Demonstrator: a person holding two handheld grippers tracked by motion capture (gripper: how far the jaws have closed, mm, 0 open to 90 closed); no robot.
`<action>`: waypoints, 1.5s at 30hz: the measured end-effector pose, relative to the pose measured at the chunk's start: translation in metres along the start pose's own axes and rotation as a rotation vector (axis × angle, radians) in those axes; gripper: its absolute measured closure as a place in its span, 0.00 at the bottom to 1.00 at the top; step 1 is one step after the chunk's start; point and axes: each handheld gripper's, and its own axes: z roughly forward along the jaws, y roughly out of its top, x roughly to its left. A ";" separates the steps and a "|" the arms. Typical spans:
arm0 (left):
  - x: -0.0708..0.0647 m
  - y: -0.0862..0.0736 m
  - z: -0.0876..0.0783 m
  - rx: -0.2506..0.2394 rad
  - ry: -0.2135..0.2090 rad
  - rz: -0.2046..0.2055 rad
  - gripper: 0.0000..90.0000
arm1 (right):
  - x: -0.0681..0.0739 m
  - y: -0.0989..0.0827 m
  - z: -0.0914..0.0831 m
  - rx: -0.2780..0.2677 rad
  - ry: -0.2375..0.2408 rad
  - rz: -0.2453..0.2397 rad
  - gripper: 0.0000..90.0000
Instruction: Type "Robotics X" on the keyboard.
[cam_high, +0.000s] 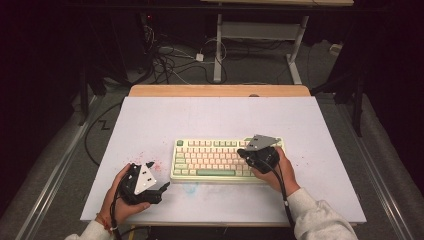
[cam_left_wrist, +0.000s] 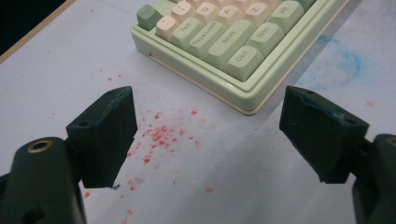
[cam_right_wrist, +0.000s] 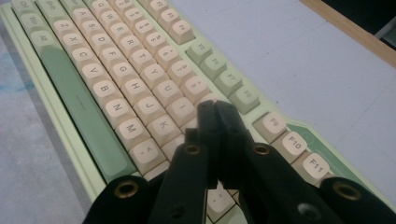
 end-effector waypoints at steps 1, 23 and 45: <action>0.000 0.000 0.000 0.000 -0.002 0.001 0.20 | 0.000 0.001 0.001 0.001 0.001 0.001 1.00; 0.000 0.002 0.004 0.007 0.005 0.024 0.20 | 0.000 0.007 0.016 0.012 0.008 -0.007 1.00; -0.005 0.002 0.007 0.019 -0.009 0.041 0.20 | 0.002 0.007 0.025 0.045 0.015 -0.022 1.00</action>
